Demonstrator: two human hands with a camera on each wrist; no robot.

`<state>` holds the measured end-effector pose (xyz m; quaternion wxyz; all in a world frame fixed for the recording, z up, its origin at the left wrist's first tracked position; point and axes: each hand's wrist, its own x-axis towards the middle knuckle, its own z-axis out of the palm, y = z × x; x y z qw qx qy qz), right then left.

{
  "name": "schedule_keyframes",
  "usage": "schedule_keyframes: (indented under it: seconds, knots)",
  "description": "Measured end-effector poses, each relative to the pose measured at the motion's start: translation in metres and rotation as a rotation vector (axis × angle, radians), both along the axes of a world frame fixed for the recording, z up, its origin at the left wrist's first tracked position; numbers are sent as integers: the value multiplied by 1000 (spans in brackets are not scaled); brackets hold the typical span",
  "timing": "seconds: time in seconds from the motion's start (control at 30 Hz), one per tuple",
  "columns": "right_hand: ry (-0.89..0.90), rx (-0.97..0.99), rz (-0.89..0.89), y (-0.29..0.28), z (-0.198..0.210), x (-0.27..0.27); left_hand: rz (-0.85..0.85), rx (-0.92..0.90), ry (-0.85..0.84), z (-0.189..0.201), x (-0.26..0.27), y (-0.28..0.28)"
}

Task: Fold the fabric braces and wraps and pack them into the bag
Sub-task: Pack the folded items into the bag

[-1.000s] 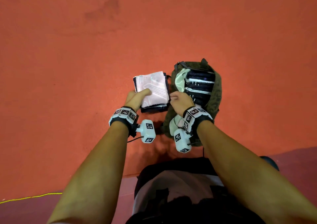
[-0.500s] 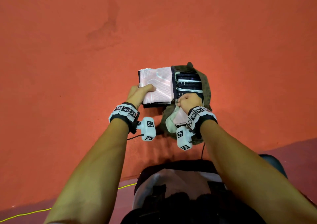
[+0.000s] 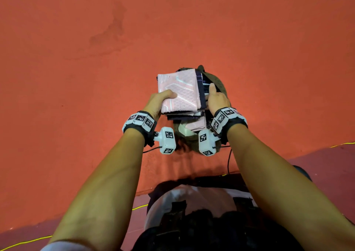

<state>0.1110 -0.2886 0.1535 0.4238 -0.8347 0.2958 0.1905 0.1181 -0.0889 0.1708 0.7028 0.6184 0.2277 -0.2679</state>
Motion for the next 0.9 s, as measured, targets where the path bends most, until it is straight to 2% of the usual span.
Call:
schedule_keyframes:
  seconds: [0.23, 0.4, 0.53, 0.73, 0.9]
  knots:
    - [-14, 36, -20, -15, 11, 0, -44, -117, 22, 7, -10, -24]
    - [-5, 79, -43, -19, 12, 0, 51, -239, 32, 16, 0, -29]
    - [-9, 136, -69, -24, 13, 0, 116, -317, 129, 9, -5, -32]
    - [-4, 220, -96, -27, 10, -8, 88, -310, 212, -7, -18, -35]
    - [18, 254, -122, -27, 9, -5, 100, -352, 185, 0, -14, -41]
